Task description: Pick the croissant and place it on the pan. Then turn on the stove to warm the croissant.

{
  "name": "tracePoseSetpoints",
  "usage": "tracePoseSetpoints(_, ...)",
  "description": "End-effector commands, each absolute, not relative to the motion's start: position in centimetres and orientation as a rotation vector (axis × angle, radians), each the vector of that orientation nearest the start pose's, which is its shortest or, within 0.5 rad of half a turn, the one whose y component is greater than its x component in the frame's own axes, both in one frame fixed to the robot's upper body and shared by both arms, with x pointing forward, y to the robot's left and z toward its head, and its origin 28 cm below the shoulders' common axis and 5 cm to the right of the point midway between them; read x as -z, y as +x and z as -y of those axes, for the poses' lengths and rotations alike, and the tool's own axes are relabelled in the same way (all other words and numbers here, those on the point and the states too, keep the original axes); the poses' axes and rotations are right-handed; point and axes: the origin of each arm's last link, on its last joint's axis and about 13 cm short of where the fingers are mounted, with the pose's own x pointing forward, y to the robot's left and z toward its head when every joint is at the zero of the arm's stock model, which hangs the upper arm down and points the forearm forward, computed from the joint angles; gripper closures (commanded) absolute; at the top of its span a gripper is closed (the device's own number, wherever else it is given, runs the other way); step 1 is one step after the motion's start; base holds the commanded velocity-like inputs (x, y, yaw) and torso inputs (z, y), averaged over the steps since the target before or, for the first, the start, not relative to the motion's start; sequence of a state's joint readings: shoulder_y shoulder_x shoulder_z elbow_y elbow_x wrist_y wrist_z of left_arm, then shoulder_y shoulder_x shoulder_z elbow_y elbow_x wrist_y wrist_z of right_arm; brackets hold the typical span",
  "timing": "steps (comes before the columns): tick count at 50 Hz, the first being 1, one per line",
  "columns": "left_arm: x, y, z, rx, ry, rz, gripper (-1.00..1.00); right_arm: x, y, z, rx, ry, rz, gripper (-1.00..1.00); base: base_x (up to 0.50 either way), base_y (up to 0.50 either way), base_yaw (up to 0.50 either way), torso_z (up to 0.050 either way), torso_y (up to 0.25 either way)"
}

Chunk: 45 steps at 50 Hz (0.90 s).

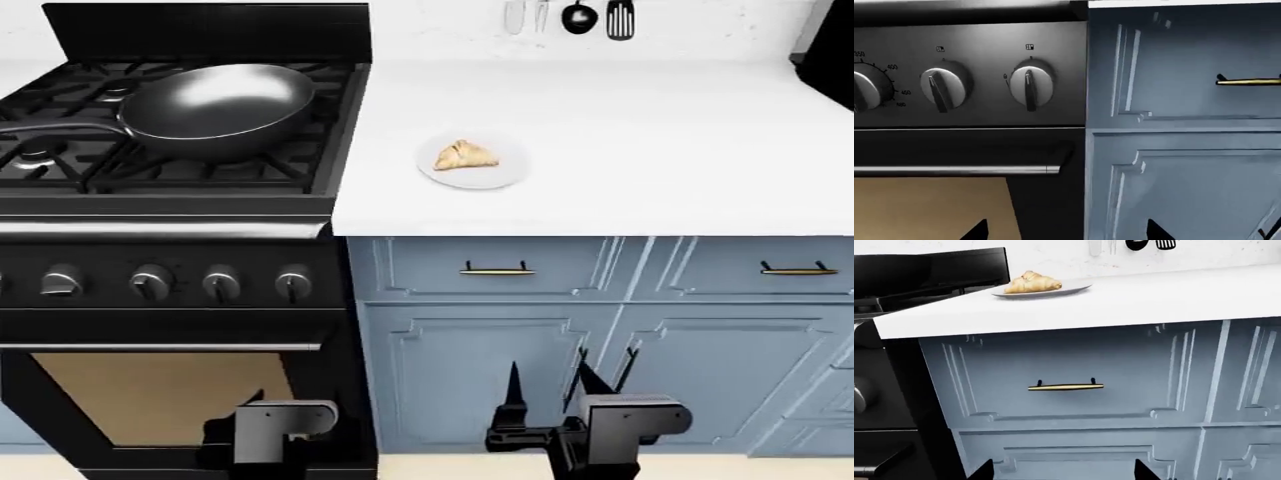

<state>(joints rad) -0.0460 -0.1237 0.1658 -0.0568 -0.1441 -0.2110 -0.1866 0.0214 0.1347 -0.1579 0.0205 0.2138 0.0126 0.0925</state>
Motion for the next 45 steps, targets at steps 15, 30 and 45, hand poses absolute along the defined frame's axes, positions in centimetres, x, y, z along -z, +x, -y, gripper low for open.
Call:
tracePoseSetpoints(15, -0.1, 20.6, -20.1, 0.04, 0.029, -0.258, -1.0, -1.4, 21.2, 9.7, -0.039, 0.09, -0.052, -1.0, 0.0, -0.43, 0.0, 0.0, 0.0)
tracePoseSetpoints(30, -8.6, 20.6, -21.8, 0.111, -0.008, -0.293, -1.0, -10.3, 20.4, 10.6, -0.071, 0.055, 0.004, -1.0, 0.0, 0.0, 0.0, 0.0, 0.0)
tracePoseSetpoints(45, -14.9, 21.4, -22.8, 0.163, -0.013, -0.275, -1.0, -14.9, 20.2, 11.9, -0.089, 0.039, 0.099, -1.0, 0.0, 0.0, 0.0, 0.0, 0.0)
